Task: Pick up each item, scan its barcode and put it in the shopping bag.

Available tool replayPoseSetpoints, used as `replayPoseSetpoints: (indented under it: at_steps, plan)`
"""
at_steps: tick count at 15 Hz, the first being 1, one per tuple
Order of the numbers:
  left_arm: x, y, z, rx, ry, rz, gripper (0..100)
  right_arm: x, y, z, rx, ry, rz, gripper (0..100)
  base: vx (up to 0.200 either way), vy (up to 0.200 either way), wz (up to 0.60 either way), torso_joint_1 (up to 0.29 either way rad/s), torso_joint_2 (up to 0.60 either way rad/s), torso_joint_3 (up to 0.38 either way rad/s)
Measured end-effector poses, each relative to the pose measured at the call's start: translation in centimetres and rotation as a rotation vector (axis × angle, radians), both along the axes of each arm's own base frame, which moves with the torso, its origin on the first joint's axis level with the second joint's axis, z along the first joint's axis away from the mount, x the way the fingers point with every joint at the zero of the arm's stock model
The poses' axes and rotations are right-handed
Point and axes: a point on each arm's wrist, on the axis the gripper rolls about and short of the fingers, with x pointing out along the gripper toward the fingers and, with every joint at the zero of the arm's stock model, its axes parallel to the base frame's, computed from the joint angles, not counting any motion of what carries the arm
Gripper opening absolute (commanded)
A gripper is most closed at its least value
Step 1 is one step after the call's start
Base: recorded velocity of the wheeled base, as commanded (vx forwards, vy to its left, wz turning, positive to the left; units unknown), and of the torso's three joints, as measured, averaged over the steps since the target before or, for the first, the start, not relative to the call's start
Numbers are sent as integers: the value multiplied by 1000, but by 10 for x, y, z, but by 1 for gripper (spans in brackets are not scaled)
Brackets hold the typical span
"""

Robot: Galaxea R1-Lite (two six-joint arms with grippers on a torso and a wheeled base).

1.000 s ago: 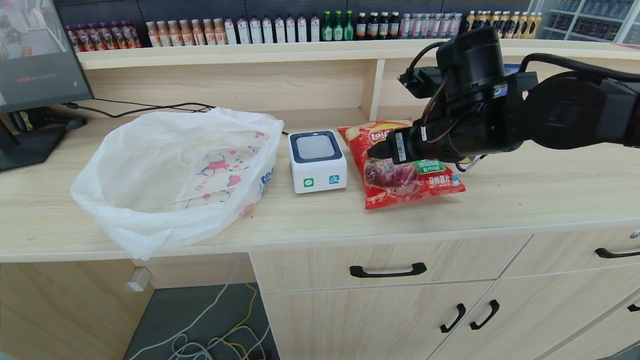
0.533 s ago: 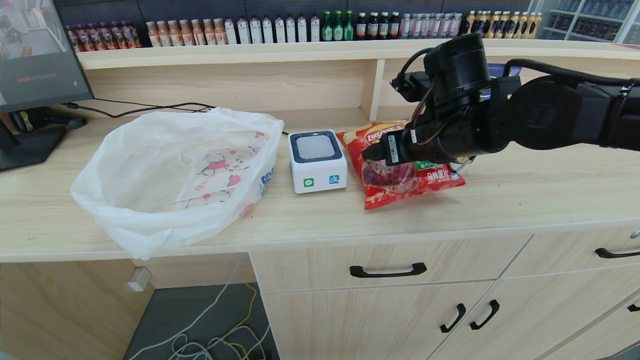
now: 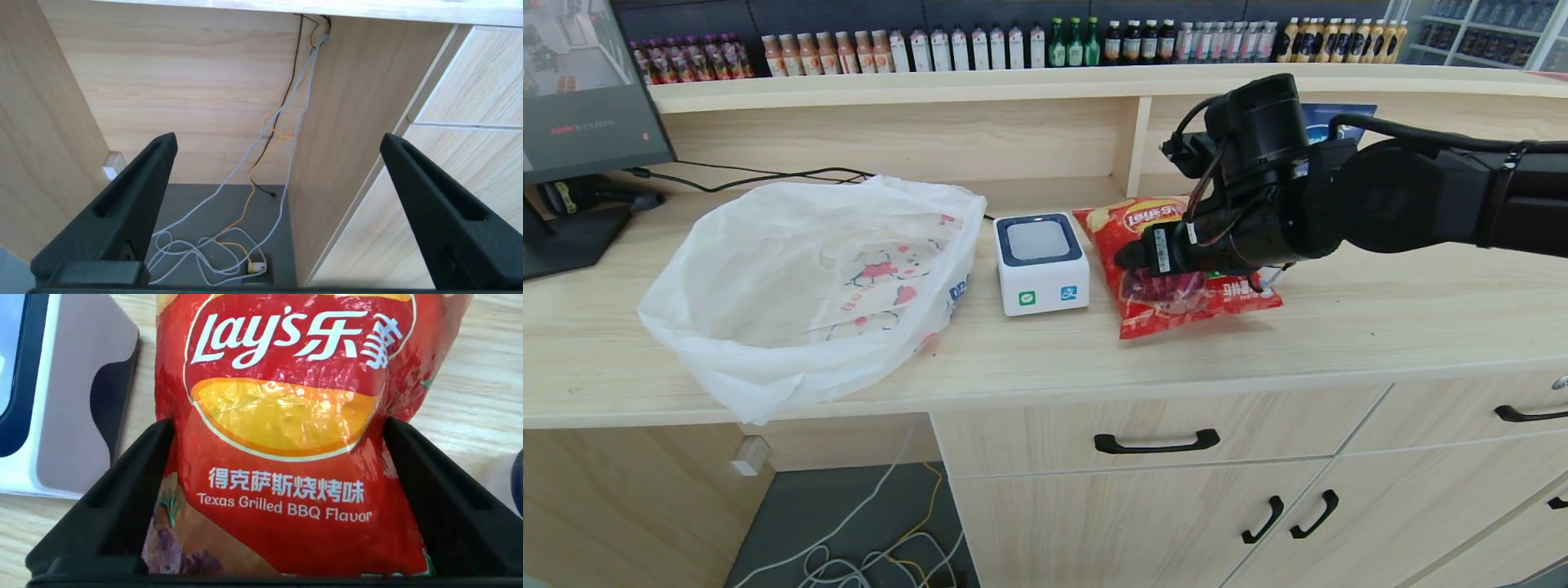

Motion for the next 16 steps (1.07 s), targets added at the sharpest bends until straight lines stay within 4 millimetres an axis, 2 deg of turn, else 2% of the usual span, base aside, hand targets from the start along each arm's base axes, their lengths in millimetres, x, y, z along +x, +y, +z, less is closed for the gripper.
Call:
replayPoseSetpoints:
  at_steps: [8, 9, 16]
  plan:
    - [0, 0, 0, 0, 0, 0, 100, 2, 0, -7, 19, 41, -56, 100, 0, 0, 0, 0, 0, 0]
    - [0, 0, 0, 0, 0, 0, 100, 2, 0, -7, 19, 41, -57, 0, 0, 0, 0, 0, 0, 0]
    - [0, 0, 0, 0, 0, 0, 100, -3, -2, -1, 29, 33, -58, 0, 0, 0, 0, 0, 0, 0]
